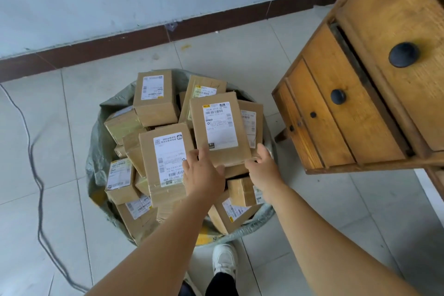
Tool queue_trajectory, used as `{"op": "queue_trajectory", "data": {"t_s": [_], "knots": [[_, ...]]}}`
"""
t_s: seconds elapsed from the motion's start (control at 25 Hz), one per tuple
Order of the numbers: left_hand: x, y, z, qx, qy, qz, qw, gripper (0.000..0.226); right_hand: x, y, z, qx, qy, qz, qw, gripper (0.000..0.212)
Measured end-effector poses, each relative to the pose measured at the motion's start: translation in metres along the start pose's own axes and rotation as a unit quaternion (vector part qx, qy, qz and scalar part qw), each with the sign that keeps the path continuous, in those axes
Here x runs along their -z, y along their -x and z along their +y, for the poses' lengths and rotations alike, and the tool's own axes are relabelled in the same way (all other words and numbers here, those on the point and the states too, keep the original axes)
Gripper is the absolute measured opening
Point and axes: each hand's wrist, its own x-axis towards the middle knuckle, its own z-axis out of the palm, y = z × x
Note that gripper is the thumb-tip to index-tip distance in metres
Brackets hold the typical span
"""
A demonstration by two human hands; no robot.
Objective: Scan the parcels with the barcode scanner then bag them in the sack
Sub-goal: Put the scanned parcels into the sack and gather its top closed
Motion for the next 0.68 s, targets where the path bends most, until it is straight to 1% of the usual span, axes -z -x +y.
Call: {"op": "queue_trajectory", "data": {"t_s": [0.08,0.16,0.24,0.32,0.4,0.44,0.52,0.56,0.64,0.68], "knots": [[-0.005,0.02,-0.001,0.015,0.1,0.034,0.994,0.055,0.008,0.013,0.013,-0.02,-0.014,0.034,0.999,0.056],[-0.022,0.047,-0.01,0.047,0.195,0.068,0.977,0.036,0.015,0.027,0.031,-0.064,-0.03,0.063,0.996,0.054],[-0.045,0.076,-0.025,0.11,0.259,0.082,0.956,0.018,0.02,0.04,0.05,-0.107,-0.041,0.086,0.99,0.049],[-0.066,0.092,-0.045,0.203,0.307,0.084,0.926,0.014,0.023,0.041,0.067,-0.134,-0.044,0.097,0.985,0.036],[-0.088,0.098,-0.066,0.295,0.317,0.071,0.899,0.02,0.027,0.029,0.086,-0.148,-0.022,0.11,0.983,0.019],[-0.099,0.096,-0.076,0.335,0.313,0.05,0.887,0.025,0.028,0.02,0.094,-0.151,-0.016,0.109,0.982,0.018],[-0.123,0.087,-0.093,0.395,0.326,0.019,0.859,0.038,0.03,-0.001,0.109,-0.154,-0.002,0.102,0.983,0.038],[-0.141,0.08,-0.103,0.415,0.351,0.011,0.839,0.045,0.031,-0.013,0.117,-0.148,0.011,0.092,0.985,0.044],[-0.186,0.058,-0.129,0.455,0.397,-0.017,0.797,0.067,0.033,-0.038,0.13,-0.125,0.032,0.072,0.989,0.047],[-0.22,0.045,-0.146,0.463,0.418,-0.026,0.781,0.08,0.035,-0.051,0.136,-0.111,0.043,0.065,0.991,0.046]]}}
